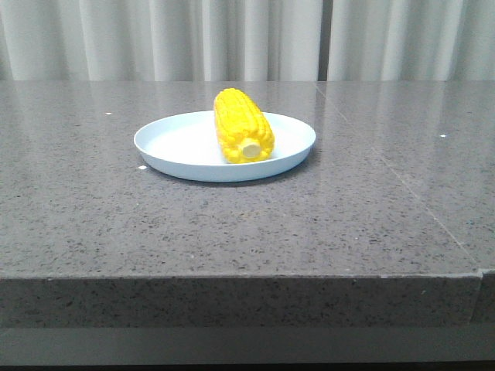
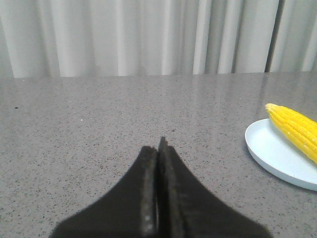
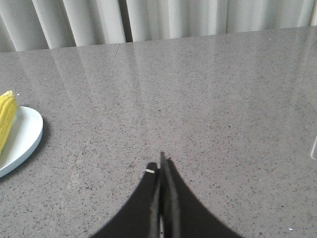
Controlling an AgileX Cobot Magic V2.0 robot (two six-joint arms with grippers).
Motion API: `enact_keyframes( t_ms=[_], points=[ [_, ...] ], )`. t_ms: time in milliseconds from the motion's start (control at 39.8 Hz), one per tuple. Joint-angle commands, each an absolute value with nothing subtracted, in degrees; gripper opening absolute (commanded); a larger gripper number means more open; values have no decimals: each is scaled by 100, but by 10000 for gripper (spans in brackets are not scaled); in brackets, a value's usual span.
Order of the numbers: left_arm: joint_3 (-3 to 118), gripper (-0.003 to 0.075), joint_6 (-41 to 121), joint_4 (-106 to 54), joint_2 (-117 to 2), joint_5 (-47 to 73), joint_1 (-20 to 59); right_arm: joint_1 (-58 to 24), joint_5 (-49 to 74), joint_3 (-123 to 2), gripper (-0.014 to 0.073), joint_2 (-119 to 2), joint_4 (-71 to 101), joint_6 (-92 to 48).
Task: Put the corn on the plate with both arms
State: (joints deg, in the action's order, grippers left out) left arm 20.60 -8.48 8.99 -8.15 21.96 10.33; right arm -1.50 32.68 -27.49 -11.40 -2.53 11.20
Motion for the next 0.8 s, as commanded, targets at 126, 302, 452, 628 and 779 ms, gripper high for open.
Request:
enact_keyframes(
  t_ms=[126, 302, 452, 628, 779],
  points=[
    [2202, -20, -908, 918, -869, 1698, 1016, -140, 2773, -2902, -71, -1210, -342, 1060],
    [1990, -20, -215, 410, -819, 1436, 935, -140, 2773, -2902, -71, -1210, -342, 1060],
    [1453, -20, 595, -570, -583, 697, 518, -140, 2773, -2902, -71, -1210, -342, 1060],
    [794, -20, 595, -560, -150, 491, 82, -140, 2773, -2902, -71, -1210, -342, 1060],
    [376, -20, 595, -547, 137, 491, 15, -140, 2773, -2902, -71, -1210, -342, 1060]
  ],
)
